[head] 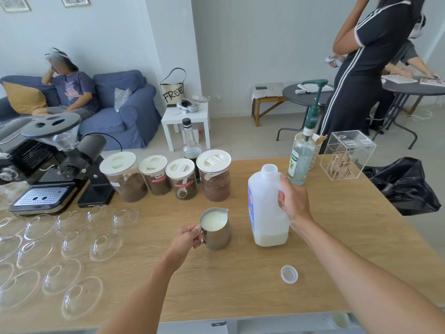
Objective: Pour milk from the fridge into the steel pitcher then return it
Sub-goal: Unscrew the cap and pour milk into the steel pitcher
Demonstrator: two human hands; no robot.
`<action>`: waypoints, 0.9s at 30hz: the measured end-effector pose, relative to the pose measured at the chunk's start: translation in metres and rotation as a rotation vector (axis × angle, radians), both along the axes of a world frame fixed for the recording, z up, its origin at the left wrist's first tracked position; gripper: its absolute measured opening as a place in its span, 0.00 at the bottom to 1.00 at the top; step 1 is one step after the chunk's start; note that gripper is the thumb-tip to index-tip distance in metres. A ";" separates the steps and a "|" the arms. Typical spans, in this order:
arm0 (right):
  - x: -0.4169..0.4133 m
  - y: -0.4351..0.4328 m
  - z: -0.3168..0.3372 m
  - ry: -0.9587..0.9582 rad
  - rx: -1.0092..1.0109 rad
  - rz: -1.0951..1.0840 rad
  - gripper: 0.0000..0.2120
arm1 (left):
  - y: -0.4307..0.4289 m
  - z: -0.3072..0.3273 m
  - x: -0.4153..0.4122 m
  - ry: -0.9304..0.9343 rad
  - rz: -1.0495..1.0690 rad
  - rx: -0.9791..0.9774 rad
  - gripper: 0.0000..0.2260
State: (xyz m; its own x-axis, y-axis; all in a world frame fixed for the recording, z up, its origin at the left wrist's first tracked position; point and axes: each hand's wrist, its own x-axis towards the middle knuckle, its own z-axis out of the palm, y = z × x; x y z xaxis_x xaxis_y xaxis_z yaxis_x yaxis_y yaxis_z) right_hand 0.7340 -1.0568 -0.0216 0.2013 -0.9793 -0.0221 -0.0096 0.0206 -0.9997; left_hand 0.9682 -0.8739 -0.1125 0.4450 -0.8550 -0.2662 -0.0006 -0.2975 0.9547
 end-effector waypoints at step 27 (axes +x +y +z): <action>-0.020 0.014 -0.004 0.152 -0.151 0.074 0.31 | 0.015 0.012 -0.011 -0.057 0.082 -0.018 0.16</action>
